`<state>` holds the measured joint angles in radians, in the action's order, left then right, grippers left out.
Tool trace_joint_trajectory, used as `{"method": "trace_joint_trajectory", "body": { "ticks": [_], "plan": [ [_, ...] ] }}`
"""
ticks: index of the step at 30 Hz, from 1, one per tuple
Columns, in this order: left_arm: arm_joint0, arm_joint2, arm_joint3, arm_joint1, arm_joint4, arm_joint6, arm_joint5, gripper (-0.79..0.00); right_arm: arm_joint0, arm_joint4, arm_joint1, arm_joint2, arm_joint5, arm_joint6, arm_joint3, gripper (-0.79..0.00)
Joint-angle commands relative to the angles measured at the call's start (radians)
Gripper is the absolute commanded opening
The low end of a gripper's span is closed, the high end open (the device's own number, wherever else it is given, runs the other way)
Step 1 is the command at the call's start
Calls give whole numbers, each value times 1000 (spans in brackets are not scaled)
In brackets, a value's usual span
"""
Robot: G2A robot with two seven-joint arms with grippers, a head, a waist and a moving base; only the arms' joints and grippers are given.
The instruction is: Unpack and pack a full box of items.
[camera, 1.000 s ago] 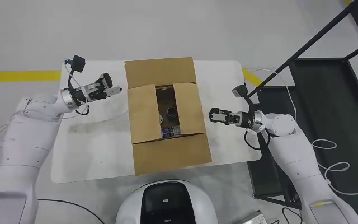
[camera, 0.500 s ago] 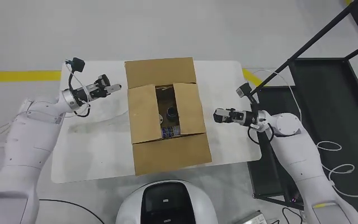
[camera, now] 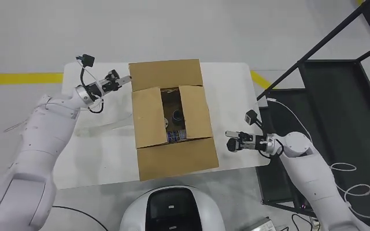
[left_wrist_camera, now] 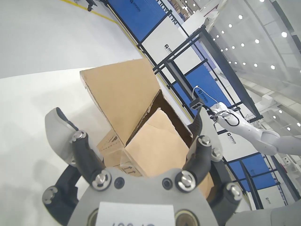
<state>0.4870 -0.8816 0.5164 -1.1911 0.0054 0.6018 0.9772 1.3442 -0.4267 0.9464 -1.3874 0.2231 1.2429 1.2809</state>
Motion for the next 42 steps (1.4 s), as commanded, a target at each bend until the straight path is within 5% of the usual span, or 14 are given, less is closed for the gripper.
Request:
{"method": "trace_joint_trajectory", "body": {
  "ticks": [1,13,21,28,42],
  "plan": [
    [-19,18,-38,-18,-28,33,-14,0,-8,9,2,18,-18,6,-5,0],
    [-74,50,-169,-99,-215,225,-28,0,-60,52,7,95,-99,71,1,0],
    [-77,68,-135,-117,-294,243,-1,0,-81,-72,18,118,-122,89,9,0],
    [-59,107,-42,-81,-298,206,35,0,-94,-270,27,102,-172,128,-20,0],
    [16,218,231,75,-241,206,35,0,-83,-420,29,52,-256,95,-16,0]
  ]
}}
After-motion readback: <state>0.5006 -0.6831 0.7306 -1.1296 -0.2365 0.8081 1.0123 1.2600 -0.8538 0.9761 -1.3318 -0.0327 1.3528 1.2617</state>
